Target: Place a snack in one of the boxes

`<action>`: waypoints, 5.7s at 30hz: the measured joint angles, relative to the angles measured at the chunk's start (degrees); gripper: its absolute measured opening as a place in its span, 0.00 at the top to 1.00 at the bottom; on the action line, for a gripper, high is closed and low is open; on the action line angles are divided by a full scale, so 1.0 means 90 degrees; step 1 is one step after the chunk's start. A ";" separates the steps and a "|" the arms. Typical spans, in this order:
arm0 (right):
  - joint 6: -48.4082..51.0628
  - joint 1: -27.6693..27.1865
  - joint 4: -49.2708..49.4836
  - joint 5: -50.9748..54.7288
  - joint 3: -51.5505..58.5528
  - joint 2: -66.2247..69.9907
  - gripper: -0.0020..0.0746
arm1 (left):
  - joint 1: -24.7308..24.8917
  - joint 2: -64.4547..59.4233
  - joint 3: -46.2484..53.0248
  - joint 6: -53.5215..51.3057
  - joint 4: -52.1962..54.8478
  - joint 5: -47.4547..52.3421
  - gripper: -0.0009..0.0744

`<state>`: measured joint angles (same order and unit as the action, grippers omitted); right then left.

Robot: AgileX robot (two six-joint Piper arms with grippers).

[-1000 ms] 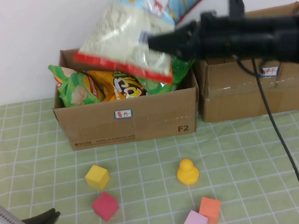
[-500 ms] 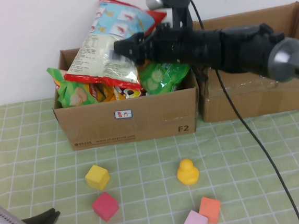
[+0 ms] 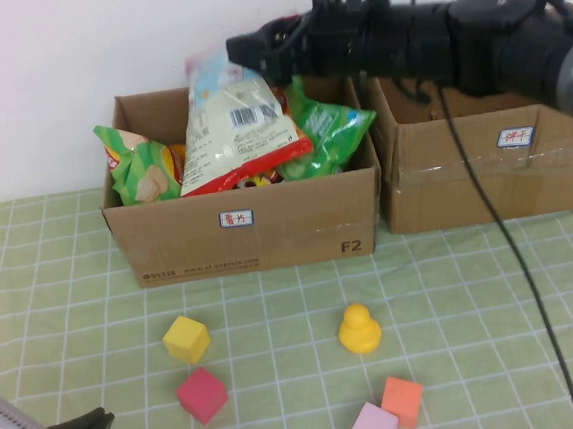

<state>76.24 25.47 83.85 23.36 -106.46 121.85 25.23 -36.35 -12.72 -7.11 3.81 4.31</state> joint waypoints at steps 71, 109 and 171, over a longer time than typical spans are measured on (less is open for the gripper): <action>-0.8306 -0.0122 -1.0576 0.1987 0.9100 -1.1250 0.97 | 0.0000 0.1043 0.0000 0.0107 0.0360 -0.0327 0.99; -0.8295 -0.0122 -1.0512 0.1963 0.9149 -1.1250 0.97 | -0.2767 0.4092 0.1530 0.0917 -0.0210 0.1553 0.99; -0.8306 -0.2069 -1.0051 0.0228 1.0026 -1.2855 0.97 | -0.2782 0.4125 0.1506 0.0613 -0.0768 0.1698 0.99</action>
<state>1.49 6.85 -6.61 25.41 -16.23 6.16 0.19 0.78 0.83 -1.59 -3.10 19.59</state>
